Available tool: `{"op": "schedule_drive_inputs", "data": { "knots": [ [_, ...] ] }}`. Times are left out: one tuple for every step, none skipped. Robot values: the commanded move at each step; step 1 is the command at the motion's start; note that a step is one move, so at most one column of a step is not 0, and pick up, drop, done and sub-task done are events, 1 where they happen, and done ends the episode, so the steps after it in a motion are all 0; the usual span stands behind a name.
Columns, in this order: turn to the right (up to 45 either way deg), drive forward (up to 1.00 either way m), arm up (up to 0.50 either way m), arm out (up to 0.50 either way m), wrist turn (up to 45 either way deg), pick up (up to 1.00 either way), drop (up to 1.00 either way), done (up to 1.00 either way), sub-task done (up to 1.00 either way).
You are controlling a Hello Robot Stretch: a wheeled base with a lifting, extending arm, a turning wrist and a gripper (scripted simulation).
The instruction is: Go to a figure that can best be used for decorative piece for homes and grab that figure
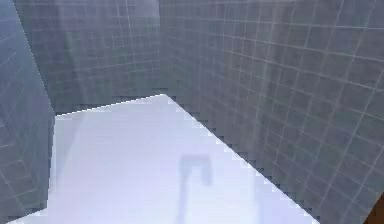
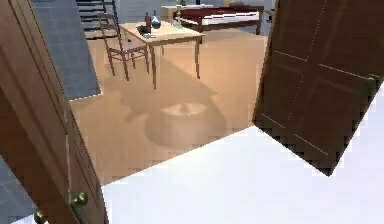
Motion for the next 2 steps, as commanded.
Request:
{"op": "schedule_drive_inputs", "data": {
  "knots": [
    [45.0,0.00,0.00,0.00,0.0,0.00,0.00,0.00,0.00],
    [45.0,0.00,0.00,0.00,0.0,0.00,0.00,0.00,0.00]
  ]
}}
